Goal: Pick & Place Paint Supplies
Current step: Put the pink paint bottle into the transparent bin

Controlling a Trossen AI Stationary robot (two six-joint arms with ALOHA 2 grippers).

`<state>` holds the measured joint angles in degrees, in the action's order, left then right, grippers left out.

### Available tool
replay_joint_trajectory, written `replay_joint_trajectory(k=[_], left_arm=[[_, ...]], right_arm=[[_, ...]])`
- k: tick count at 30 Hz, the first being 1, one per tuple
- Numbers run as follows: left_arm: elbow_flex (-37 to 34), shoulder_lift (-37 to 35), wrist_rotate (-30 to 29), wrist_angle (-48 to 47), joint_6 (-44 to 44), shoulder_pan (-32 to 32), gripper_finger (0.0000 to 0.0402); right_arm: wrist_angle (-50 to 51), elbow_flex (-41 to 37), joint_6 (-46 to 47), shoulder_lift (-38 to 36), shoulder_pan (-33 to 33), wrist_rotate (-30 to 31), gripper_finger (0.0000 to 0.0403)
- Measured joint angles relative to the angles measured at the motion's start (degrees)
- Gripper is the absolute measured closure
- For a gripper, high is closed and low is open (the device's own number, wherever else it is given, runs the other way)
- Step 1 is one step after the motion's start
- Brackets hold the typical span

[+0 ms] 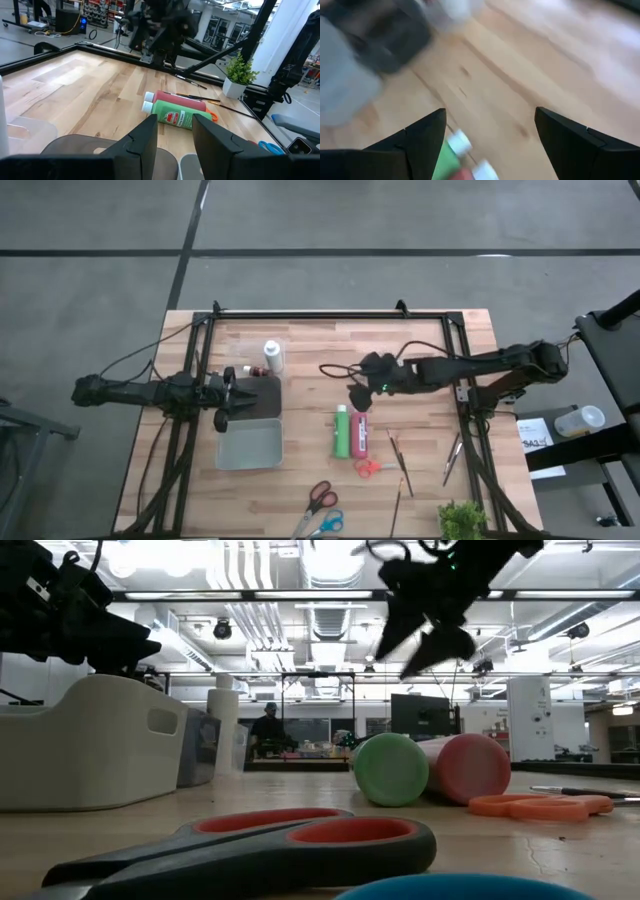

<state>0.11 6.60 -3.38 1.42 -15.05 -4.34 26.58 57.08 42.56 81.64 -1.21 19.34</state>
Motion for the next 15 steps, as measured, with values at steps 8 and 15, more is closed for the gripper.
replay_joint_trajectory(k=[8,15], left_arm=[[0.0,0.0,-0.01,0.01,0.0,0.0,0.0272],[0.0,-0.01,0.0,0.0,0.0,0.02,0.0272]], right_arm=[[22.89,11.77,15.47,8.54,-2.47,-6.39,0.01],[31.91,17.95,25.72,15.9,-5.5,-8.81,0.01]])
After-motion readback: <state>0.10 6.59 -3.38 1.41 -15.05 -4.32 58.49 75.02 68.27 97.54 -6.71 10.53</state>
